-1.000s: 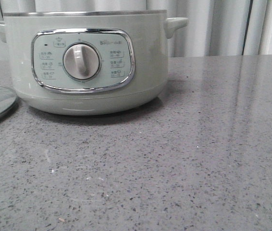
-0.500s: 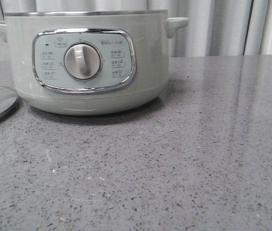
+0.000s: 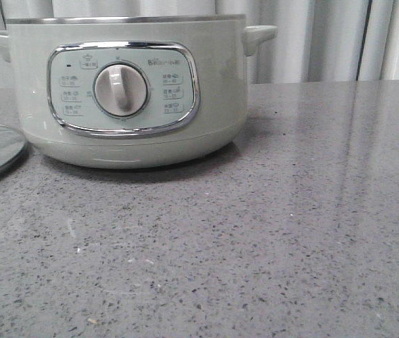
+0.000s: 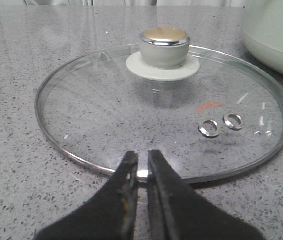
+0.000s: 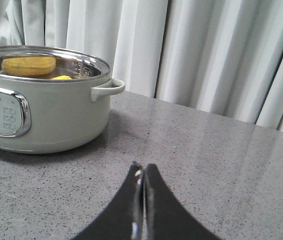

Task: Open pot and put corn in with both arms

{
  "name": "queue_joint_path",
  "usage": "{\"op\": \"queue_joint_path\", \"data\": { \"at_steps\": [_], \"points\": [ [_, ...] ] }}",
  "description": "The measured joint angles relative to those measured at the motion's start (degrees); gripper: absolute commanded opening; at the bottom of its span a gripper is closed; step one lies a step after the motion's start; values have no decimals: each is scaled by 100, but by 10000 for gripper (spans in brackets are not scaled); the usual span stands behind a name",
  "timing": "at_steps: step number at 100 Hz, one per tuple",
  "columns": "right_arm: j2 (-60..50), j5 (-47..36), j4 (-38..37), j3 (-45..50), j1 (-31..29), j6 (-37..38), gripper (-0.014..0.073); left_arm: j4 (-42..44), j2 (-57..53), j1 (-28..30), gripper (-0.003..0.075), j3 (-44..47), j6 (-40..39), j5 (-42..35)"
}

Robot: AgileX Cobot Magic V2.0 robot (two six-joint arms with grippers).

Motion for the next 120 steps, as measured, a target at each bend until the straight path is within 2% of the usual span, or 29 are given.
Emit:
{"op": "queue_joint_path", "data": {
  "at_steps": [17, 50, 75, 93, 120],
  "points": [
    [0, -25, -428, 9, -219, 0, -71, 0, 0, 0, -20, 0, 0, 0],
    [-10, -778, -509, 713, -1800, 0, -71, 0, 0, 0, -20, 0, 0, 0],
    [-10, -2807, 451, 2047, -2167, 0, -71, 0, 0, 0, -20, 0, 0, 0],
    [-10, -2285, 879, 2104, -2364, -117, -71, 0, 0, 0, -20, 0, 0, 0],
    [-10, -1124, 982, 2104, -2601, -303, -71, 0, 0, 0, -20, 0, 0, 0]
  ]
}}
